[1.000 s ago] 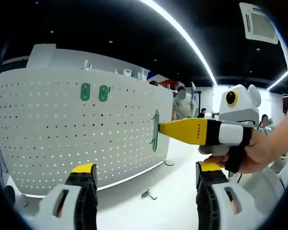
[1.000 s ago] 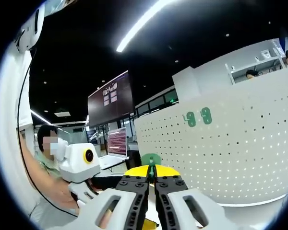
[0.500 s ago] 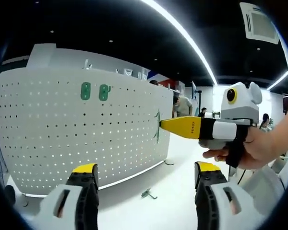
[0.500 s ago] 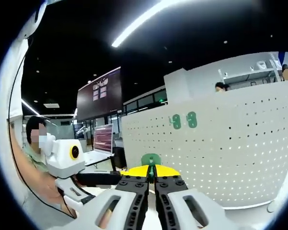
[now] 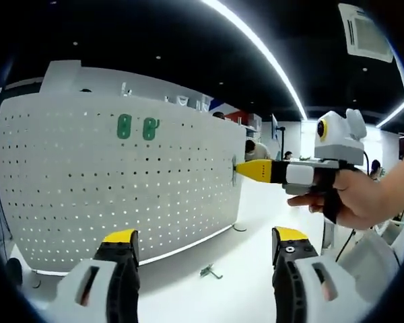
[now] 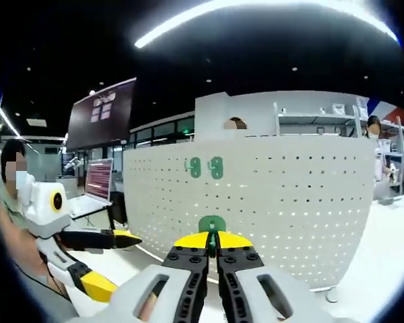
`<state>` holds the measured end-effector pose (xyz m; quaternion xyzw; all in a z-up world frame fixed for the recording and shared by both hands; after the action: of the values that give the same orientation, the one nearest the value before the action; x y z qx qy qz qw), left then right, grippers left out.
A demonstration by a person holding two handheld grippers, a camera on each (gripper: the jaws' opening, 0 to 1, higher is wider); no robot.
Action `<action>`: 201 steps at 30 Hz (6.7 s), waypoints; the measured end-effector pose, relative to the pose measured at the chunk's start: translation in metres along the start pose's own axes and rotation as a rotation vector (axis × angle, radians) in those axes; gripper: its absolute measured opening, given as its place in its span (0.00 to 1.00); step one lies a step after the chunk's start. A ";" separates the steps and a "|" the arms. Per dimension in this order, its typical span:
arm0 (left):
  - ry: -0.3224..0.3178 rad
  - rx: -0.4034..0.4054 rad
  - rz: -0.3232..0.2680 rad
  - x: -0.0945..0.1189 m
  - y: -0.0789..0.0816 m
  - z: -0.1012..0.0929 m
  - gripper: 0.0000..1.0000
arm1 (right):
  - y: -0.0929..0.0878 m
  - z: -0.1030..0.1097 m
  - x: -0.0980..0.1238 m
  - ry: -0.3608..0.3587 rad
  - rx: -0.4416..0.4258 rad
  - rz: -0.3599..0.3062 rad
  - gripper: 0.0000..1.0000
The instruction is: Insert the hook assembly into the mounting plate slot until the hook locks in place.
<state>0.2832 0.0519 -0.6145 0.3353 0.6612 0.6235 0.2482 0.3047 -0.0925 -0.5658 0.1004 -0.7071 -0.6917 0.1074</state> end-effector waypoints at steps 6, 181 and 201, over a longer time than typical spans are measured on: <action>0.003 0.003 -0.004 0.001 0.001 0.001 0.83 | 0.001 -0.001 -0.001 -0.017 0.006 0.008 0.01; 0.134 0.105 0.091 0.075 -0.055 0.023 0.78 | 0.061 -0.021 -0.147 -0.241 -0.039 -0.102 0.02; 0.132 0.111 0.090 0.075 -0.055 0.023 0.78 | 0.059 -0.019 -0.138 -0.177 -0.056 -0.112 0.34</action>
<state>0.2437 0.1235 -0.6642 0.3363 0.6940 0.6170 0.1569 0.4427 -0.0693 -0.5083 0.0755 -0.6874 -0.7223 0.0083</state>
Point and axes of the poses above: the point that each gripper's makers call its tool centre point, and the gripper's own axes: x roughly backward along the fingers, z roughly to its left, y roughly out of its top, the point moved 5 cm from there along x, roughly backward along the fingers, and after that the axes turned 6 degrees about -y, right-handed, at the moved point
